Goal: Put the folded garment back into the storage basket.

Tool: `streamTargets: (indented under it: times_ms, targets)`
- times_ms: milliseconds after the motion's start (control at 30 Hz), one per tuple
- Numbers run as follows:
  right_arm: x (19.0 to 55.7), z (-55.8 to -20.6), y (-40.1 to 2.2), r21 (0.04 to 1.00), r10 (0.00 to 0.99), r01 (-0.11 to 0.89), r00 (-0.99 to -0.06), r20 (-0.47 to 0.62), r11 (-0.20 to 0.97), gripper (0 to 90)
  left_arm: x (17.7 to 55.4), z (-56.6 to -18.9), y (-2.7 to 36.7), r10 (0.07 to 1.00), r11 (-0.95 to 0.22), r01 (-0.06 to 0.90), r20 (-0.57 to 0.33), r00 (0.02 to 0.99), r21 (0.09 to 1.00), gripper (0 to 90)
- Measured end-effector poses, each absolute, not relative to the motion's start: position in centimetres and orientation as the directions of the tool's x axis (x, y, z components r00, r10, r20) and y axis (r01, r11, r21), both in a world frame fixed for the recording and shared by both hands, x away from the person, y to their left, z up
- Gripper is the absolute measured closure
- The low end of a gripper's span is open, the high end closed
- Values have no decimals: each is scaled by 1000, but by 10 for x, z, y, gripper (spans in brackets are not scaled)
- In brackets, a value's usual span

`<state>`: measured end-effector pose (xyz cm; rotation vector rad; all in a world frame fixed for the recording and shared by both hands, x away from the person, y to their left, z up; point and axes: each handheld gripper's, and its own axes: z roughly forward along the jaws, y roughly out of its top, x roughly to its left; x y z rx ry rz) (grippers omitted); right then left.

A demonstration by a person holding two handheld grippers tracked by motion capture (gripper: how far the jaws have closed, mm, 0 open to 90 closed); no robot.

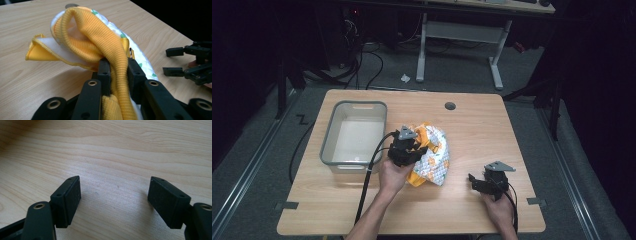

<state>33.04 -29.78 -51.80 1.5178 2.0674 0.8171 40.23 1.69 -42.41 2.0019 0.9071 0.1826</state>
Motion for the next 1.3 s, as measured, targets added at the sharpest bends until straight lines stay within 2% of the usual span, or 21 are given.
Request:
streamTargets:
  times_ms: [1300]
  targets:
    - [330,-518,-298,688,955,691,-297,-9,221,269,412,-378,88,678,-204,502,-248,692,840,761]
